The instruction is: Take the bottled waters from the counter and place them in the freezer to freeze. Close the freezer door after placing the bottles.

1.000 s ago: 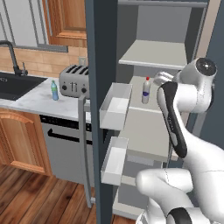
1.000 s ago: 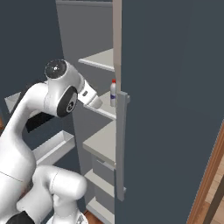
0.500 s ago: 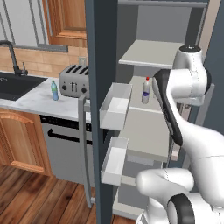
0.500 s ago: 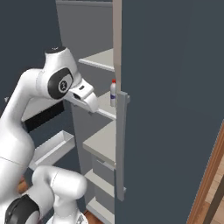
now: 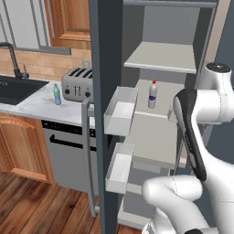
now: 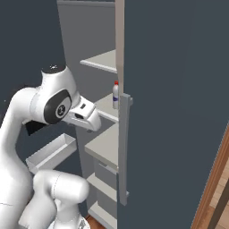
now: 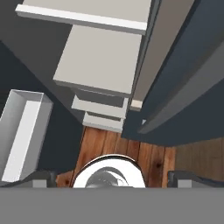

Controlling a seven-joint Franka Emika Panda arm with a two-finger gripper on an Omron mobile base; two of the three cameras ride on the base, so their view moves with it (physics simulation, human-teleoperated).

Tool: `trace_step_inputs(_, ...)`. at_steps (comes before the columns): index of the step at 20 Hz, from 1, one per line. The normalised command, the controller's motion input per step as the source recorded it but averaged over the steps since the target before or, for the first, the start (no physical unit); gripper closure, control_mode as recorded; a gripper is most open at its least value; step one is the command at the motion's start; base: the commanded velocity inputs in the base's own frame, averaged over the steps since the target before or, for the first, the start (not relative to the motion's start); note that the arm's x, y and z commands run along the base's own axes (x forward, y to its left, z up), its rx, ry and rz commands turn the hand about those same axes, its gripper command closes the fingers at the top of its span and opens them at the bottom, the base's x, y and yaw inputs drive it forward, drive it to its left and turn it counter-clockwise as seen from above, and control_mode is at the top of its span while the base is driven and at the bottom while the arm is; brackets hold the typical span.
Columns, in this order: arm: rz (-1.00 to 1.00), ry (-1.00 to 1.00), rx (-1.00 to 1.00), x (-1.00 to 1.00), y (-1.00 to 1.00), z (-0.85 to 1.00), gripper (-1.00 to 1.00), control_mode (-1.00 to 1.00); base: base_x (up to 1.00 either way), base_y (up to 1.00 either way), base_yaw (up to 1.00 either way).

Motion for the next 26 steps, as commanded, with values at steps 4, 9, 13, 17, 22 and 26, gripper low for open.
trace_step_inputs(4, 0.31, -0.01, -0.04, -0.28, 0.03, -0.28, -1.0, -1.0, 0.0, 0.0, 0.0)
trace_step_inputs(9, 0.17, 0.1, -0.05, -0.04, 0.04, -0.24, -1.0, -1.0, 0.0, 0.0, 0.0)
trace_step_inputs(13, 0.0, 0.03, 0.0, 0.0, 0.0, 0.0, -1.0, -1.0, 0.0, 0.0, 0.0)
trace_step_inputs(17, 0.0, 0.0, 0.0, 0.0, 0.0, 0.0, -1.0, -1.0, 0.0, 0.0, 0.0)
trace_step_inputs(22, 0.0, 0.0, 0.0, -0.18, 0.0, -0.02, -1.0, -1.0, 0.0, 0.0, 0.0)
trace_step_inputs(26, 0.0, 0.0, 0.0, 0.0, 0.0, 0.0, -1.0, 1.0, -0.66, 0.09, -0.01)
